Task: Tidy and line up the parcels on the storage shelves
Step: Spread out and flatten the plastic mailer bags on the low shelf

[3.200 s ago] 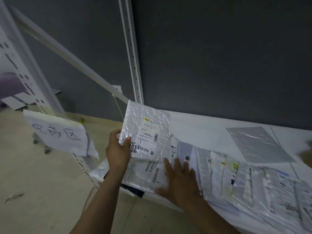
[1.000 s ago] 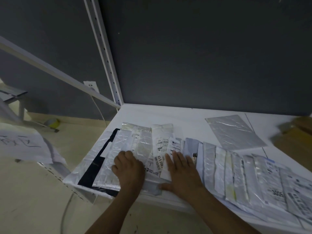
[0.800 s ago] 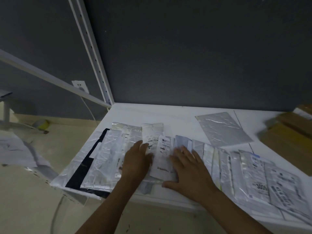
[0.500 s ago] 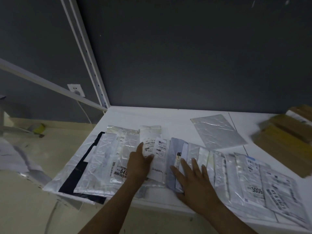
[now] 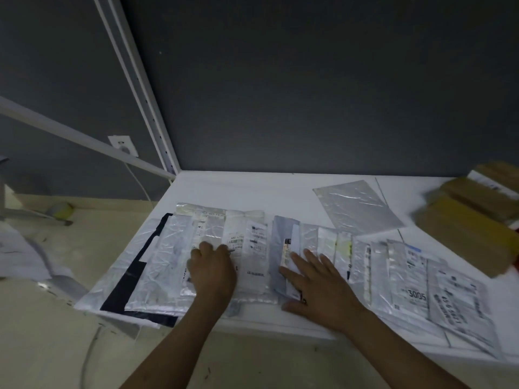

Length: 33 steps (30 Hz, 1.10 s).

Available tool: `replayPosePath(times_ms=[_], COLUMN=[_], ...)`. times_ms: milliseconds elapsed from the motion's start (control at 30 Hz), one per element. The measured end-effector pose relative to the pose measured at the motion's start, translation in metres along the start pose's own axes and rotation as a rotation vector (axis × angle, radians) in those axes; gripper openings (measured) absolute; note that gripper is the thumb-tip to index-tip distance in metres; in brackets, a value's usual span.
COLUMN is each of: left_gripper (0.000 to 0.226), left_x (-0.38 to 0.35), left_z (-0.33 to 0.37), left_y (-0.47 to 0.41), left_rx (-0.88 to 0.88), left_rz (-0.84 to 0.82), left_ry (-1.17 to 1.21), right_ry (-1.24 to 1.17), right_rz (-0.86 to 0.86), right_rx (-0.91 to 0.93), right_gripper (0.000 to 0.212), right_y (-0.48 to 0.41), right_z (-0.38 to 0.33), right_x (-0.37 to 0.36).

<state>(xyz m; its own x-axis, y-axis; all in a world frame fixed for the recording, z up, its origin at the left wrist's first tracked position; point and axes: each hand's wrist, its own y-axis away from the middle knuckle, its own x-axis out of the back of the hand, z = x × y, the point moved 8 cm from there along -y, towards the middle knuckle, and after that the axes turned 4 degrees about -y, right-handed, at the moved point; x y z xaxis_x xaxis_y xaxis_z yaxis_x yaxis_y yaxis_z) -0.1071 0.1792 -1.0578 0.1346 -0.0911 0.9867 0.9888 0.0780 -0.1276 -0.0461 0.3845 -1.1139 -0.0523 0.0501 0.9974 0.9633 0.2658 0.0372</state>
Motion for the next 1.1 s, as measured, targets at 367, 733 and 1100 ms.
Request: replayPosePath(times_ms=[367,733,1100], left_gripper=[0.116,0.049,0.056], left_x=[-0.053,-0.015,-0.047], left_z=[0.069,0.091,0.304], left_y=[0.017,0.006,-0.024], left_rx=[-0.434,-0.28,-0.666], left_rz=[-0.28,-0.085,-0.271], left_ry=[0.002,0.0,0.111], right_ry=[-0.263,-0.271,-0.227], right_rz=[-0.043,-0.174,0.202], right_rx=[-0.808,-0.552,-0.541], right_gripper=[0.086,0.097,0.077], right_y=[0.098,0.074,0.081], right_z=[0.125,0.116,0.22], right_x=[0.015,0.0,0.044])
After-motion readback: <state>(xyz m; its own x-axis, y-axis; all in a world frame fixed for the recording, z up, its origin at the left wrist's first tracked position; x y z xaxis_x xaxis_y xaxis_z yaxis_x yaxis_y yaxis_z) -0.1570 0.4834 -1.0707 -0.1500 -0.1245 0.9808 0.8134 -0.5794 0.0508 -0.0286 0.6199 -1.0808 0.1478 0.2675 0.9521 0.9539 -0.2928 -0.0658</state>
